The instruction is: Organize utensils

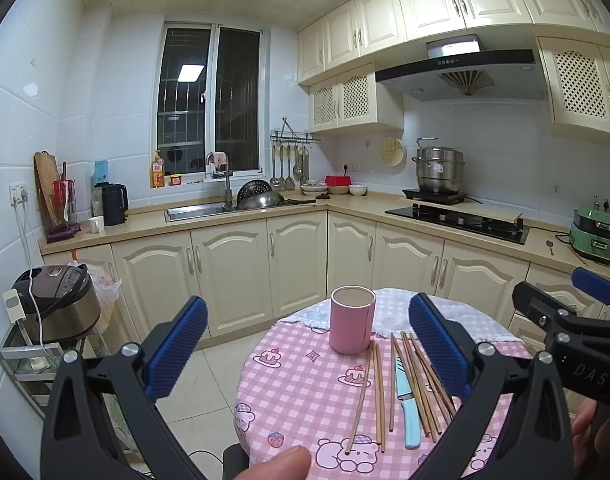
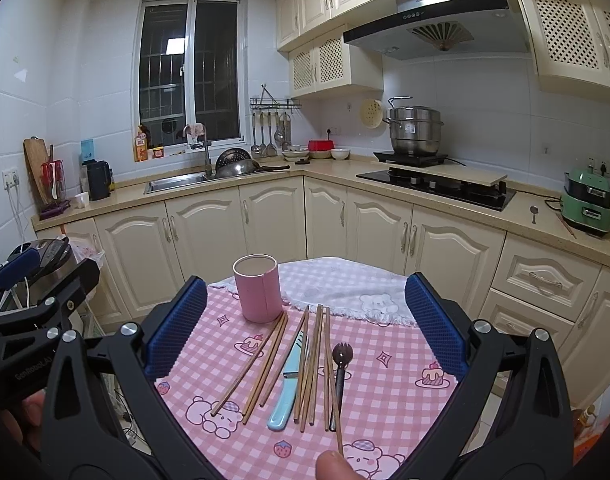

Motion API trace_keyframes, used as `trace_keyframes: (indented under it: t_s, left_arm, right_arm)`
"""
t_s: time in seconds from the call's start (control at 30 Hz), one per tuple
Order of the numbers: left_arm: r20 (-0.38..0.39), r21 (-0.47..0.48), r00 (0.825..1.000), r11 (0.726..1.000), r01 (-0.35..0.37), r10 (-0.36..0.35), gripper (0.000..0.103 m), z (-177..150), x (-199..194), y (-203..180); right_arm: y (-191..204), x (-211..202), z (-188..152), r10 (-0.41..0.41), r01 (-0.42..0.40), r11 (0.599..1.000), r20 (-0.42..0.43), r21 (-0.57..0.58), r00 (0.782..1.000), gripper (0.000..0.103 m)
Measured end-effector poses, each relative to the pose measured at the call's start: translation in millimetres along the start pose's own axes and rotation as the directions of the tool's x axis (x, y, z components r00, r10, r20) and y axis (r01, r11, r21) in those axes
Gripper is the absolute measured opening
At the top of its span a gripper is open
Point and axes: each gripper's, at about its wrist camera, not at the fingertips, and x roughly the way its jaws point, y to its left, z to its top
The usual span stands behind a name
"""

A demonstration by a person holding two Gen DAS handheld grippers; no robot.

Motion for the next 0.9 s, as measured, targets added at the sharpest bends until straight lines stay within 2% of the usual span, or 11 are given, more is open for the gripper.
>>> trace_keyframes:
  t_s: [0.3, 0.53, 0.7, 0.8, 0.9]
  left_arm:
    - [-0.035, 0.012, 0.999, 1.0, 0.002, -0.002, 0.099, 1, 27, -2]
    - [-0.136, 0.029, 0.991, 1.0, -0.001, 0.005, 0.099, -9, 77, -6]
    - [-0.238, 0.063, 0.971, 0.998, -0.002, 0.017, 0.099, -18, 128, -10]
    - [-0.298, 0.08, 0.954, 0.997, 0.006, 0.018, 0.099, -26, 159, -13]
    - [-0.355, 0.098, 0.934, 0.995, 0.011, 0.024, 0.099, -36, 188, -19]
  right_arm:
    - [0, 25, 1, -0.004, 0.004, 1.0, -0.037, -0.012, 0.999, 0.097]
    - [-16, 69, -2, -0.024, 0.023, 1.0, -0.138, -0.005, 0.99, 0.097]
    - [-34, 109, -2, -0.035, 0.037, 0.999, -0.228, 0.007, 0.973, 0.097]
    - [-44, 137, -6, -0.028, 0.032, 0.999, -0.293, 0.01, 0.956, 0.097]
    - [-54, 167, -15, -0.027, 0.031, 1.0, -0.37, 0.004, 0.929, 0.097]
